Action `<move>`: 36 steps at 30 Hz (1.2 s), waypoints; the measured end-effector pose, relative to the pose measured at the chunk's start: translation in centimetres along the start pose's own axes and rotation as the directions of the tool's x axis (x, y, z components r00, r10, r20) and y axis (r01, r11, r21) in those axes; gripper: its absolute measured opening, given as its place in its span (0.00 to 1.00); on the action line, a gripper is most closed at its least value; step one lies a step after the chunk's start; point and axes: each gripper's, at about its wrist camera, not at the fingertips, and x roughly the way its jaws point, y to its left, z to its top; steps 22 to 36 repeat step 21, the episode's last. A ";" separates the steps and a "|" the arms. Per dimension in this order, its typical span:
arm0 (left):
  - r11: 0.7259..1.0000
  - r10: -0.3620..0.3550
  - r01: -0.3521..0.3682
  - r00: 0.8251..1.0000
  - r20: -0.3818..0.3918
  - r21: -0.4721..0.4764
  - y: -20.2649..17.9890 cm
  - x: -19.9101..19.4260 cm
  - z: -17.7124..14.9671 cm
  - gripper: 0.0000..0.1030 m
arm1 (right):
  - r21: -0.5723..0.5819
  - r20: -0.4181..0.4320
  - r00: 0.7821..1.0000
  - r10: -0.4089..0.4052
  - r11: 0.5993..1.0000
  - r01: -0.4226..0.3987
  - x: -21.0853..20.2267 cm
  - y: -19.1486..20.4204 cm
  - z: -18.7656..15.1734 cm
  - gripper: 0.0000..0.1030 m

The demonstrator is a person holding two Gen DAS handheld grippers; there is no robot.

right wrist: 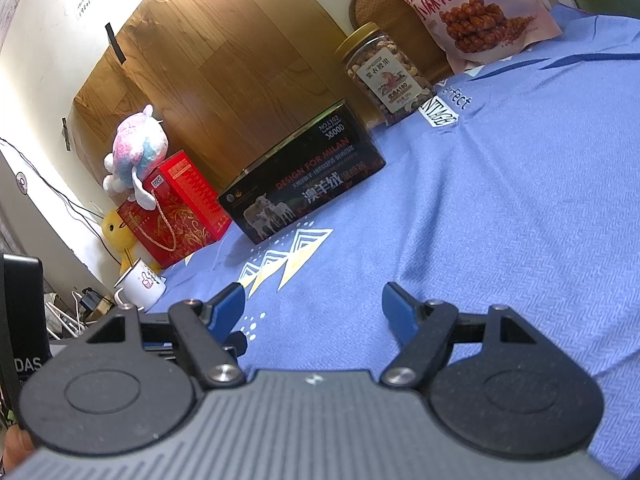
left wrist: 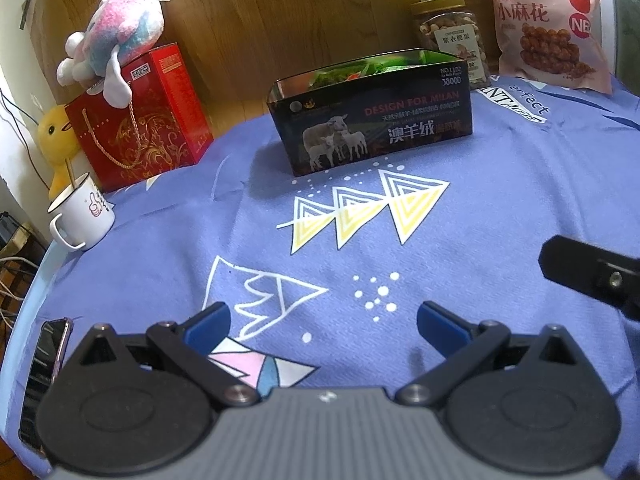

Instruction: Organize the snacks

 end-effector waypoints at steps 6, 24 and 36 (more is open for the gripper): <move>1.000 -0.005 0.005 1.000 -0.002 -0.006 0.0 0.0 0.0 1.00 | 0.000 0.000 1.000 0.000 1.000 0.000 0.0 0.0 0.0 0.75; 0.997 -0.074 0.073 0.997 -0.016 -0.026 0.2 0.0 0.0 1.00 | -0.004 0.003 1.000 0.001 1.000 -0.001 0.0 0.1 -0.1 0.75; 0.997 -0.074 0.073 0.997 -0.016 -0.026 0.2 0.0 0.0 1.00 | -0.004 0.003 1.000 0.001 1.000 -0.001 0.0 0.1 -0.1 0.75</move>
